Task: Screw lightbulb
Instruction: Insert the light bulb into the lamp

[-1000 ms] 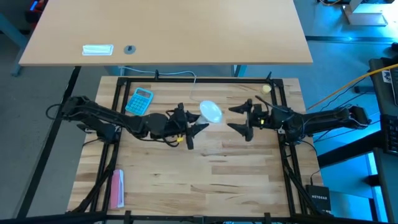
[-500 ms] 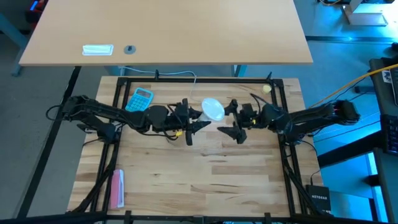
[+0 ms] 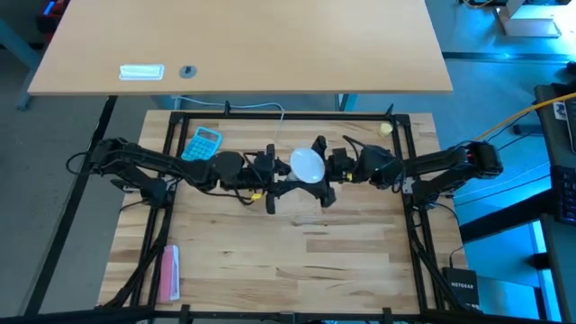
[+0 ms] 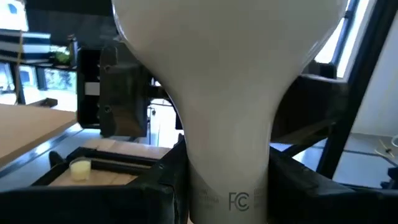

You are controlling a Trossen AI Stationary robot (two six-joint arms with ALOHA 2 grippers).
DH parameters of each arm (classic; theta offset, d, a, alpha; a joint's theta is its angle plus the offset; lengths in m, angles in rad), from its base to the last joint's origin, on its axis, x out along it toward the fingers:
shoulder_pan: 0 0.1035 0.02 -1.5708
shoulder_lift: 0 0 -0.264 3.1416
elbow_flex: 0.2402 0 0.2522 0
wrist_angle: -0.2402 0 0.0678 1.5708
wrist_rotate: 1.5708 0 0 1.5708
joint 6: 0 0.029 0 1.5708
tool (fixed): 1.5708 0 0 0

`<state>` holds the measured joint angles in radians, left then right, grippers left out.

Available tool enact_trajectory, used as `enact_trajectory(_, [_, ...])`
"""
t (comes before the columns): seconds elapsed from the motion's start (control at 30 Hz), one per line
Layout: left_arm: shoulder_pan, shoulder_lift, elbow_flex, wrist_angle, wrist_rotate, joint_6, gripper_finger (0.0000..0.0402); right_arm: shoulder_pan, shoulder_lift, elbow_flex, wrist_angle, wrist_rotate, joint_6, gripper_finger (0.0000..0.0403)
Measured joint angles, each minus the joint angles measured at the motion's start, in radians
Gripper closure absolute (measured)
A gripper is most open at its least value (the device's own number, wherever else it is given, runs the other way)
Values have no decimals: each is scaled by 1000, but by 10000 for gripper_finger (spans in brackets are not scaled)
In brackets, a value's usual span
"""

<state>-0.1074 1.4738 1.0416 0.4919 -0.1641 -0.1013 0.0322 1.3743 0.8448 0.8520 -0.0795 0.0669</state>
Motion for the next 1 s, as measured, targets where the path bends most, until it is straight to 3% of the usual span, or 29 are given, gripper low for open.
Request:
enact_trajectory(0.3, [18,-6,3,-80,14,16,274,-1,2,0,-52,11,-6,203])
enact_trajectory(0.53, [29,-11,5,-169,8,64,186,-9,-7,105,-230,13,-101,232])
enact_trajectory(0.77, [51,-237,113,-711,-35,81,130,-16,-114,228,-596,79,-235,234])
enact_trajectory(0.87, [48,-350,66,-858,-116,52,126,-32,-168,236,-711,138,-252,235])
enact_trajectory(1.0, [66,-497,-125,-789,-135,-3,125,-55,-199,232,-781,141,-227,232])
